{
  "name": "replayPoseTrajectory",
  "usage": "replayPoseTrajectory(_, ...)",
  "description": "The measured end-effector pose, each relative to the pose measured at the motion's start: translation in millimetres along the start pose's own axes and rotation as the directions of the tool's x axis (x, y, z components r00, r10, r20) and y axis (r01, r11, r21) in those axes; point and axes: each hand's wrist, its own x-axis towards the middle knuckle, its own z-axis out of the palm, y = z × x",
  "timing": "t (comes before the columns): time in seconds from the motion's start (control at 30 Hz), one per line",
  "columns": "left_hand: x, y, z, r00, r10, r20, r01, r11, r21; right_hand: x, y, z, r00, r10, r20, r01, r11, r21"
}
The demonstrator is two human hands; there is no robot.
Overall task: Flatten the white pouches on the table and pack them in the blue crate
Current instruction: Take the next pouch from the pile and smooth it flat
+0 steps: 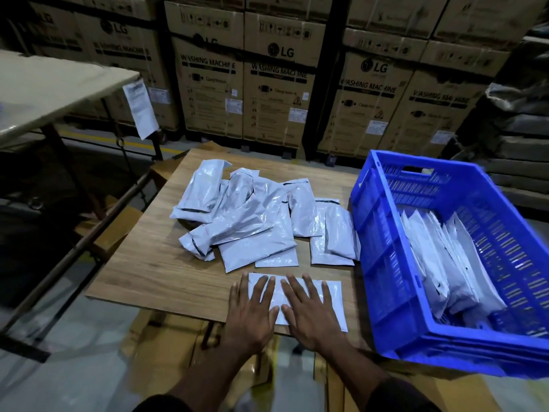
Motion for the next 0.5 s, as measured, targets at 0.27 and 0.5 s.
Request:
replayPoseTrajectory(0.27, -1, 1, -1, 0.998, 0.022, -0.060, -0.022, 1.000, -0.003, -7, 35, -4, 0.995, -0.100, -0.015, 0.099, 0.994, -0.056)
replayPoseTrajectory(0.5, 1, -4, -3, 0.999, 0.019, 0.045, -0.018, 0.999, -0.029, -11, 41, -13, 0.992, -0.124, 0.037, 0.124, 0.992, 0.006)
